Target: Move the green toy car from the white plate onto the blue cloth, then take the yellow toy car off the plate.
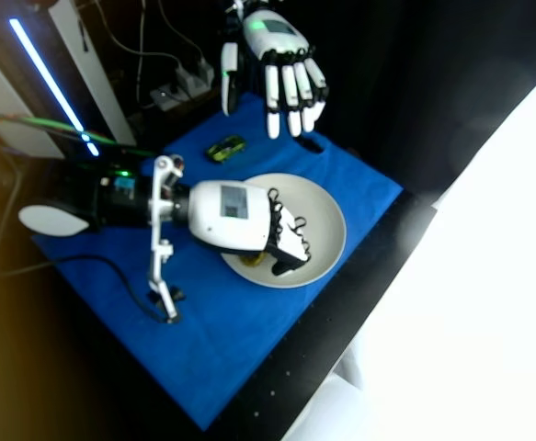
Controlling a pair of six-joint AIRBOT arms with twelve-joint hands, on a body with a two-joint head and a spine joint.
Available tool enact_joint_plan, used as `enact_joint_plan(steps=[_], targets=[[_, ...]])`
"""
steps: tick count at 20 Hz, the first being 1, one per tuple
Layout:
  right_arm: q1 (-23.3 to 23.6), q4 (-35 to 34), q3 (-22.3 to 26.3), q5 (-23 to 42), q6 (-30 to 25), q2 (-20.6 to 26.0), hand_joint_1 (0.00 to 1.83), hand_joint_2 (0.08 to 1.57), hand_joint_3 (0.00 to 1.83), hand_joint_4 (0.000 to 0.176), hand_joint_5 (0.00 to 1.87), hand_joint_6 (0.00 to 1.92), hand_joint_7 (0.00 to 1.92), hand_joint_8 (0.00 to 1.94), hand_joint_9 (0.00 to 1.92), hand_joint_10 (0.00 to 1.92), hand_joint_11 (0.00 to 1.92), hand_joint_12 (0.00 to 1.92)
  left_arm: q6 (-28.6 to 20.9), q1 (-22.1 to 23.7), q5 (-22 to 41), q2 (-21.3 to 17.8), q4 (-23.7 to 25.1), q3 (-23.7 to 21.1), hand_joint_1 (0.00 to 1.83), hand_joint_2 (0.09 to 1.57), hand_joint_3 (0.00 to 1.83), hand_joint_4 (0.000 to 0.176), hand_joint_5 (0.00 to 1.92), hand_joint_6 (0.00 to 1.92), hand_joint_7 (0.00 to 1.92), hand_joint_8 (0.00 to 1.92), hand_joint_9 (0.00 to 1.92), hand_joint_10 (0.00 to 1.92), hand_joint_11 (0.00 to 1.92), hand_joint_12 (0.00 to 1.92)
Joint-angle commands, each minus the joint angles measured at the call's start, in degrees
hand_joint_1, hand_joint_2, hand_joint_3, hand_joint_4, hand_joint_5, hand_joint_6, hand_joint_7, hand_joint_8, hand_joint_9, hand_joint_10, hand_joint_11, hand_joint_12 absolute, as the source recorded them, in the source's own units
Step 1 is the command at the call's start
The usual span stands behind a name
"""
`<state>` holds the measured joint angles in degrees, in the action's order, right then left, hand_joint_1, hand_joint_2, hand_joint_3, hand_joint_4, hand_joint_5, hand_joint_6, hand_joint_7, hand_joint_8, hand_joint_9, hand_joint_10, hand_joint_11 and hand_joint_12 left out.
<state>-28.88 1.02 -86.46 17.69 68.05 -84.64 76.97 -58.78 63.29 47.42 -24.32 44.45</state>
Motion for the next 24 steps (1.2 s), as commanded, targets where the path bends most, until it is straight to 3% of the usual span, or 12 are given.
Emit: enact_joint_plan(steps=[1,2,4,6,7,8,9,11,15,19,21,24], targets=[[0.2,-0.1,-0.3,5.9,0.3,-0.2,0.99,1.02,0.0,0.0,0.74,0.0,0.95,0.18,0.64,1.16,0.53,1.74,-0.1,0.6,7.3,0.2,1.3,-0.1,0.52,1.09,0.0,0.117,0.62,0.0,0.52,0.0,0.35,0.23,0.0,1.23],[0.2,-0.1,-0.3,5.9,0.3,-0.2,0.99,1.02,0.0,0.0,0.74,0.0,0.92,0.19,0.64,1.12,0.53,1.71,-0.1,0.6,7.3,0.2,1.3,-0.1,0.52,1.09,0.0,0.119,0.62,0.0,0.52,0.01,0.36,0.23,0.0,1.24],[0.2,-0.2,-0.3,5.9,0.3,-0.2,1.05,1.06,0.0,0.0,0.75,0.0,0.87,0.1,0.65,0.75,0.39,1.54,-0.1,0.6,7.3,0.3,1.3,-0.1,0.52,1.09,0.0,0.129,0.63,0.0,0.53,0.01,0.36,0.23,0.0,1.24],[0.2,-0.3,-0.3,5.9,0.3,-0.2,1.19,1.09,0.0,0.0,0.86,0.02,0.97,0.07,0.79,0.66,0.49,1.47,-0.1,0.6,7.4,0.3,1.3,-0.1,0.51,1.09,0.0,0.12,0.63,0.0,0.53,0.01,0.36,0.23,0.0,1.23],[0.2,-0.3,-0.3,5.9,0.3,-0.2,1.22,1.16,0.0,0.0,0.88,0.85,1.02,0.81,0.85,0.6,0.55,1.39,-0.2,0.6,7.4,0.3,1.3,-0.1,0.51,1.09,0.0,0.127,0.64,0.01,0.53,0.01,0.36,0.23,0.0,1.23],[0.2,-0.3,-0.3,5.9,0.3,-0.2,1.2,1.17,0.0,0.0,0.85,1.11,0.94,1.07,0.88,0.56,0.56,1.38,-0.2,0.6,7.4,0.3,1.3,-0.1,0.51,1.09,0.0,0.122,0.63,0.0,0.53,0.01,0.36,0.23,0.0,1.22],[0.2,-0.3,-0.3,5.9,0.3,-0.2,1.33,1.16,0.0,0.0,0.83,1.16,0.89,1.06,0.85,1.2,0.59,1.35,-0.2,0.6,7.4,0.3,1.3,-0.1,0.51,1.09,0.0,0.126,0.64,0.01,0.54,0.01,0.37,0.23,0.0,1.22],[0.1,-0.4,-0.3,5.9,0.3,-0.2,1.36,1.17,0.0,0.0,0.85,1.22,0.87,1.04,0.81,1.36,0.61,1.28,-0.2,0.6,7.4,0.3,1.3,-0.1,0.51,1.09,0.0,0.14,0.64,0.01,0.54,0.01,0.37,0.24,0.0,1.22],[0.1,-0.5,-0.3,6.0,0.3,-0.2,1.36,1.16,0.0,0.0,0.84,1.16,0.9,1.02,0.83,1.36,0.6,1.32,-0.3,0.5,7.6,0.4,1.2,-0.1,0.51,1.1,0.0,0.114,0.65,0.01,0.55,0.01,0.38,0.23,0.0,1.28],[0.1,-0.5,-0.2,6.0,0.3,-0.2,1.36,1.16,0.0,0.0,0.81,1.19,0.92,1.02,0.82,1.37,0.57,1.35,-0.3,0.4,7.8,0.5,0.9,-0.1,0.5,1.11,0.0,0.122,0.64,0.0,0.54,0.0,0.36,0.24,0.0,1.27],[0.2,-0.5,0.3,6.8,0.3,0.4,1.37,1.16,0.0,0.0,0.8,1.18,0.93,1.03,0.84,1.35,0.62,1.36,-0.3,0.2,8.0,0.5,0.7,-0.1,0.52,1.11,0.0,0.09,0.64,0.0,0.55,0.01,0.35,0.34,0.0,1.31],[0.9,-0.6,1.9,8.7,0.3,2.4,1.37,1.15,0.0,0.0,0.82,1.17,0.93,1.02,0.83,1.38,0.61,1.42,-0.3,0.0,8.2,0.6,0.4,-0.1,0.47,1.11,0.0,0.11,0.62,0.0,0.52,0.0,0.32,0.35,0.0,1.28]])
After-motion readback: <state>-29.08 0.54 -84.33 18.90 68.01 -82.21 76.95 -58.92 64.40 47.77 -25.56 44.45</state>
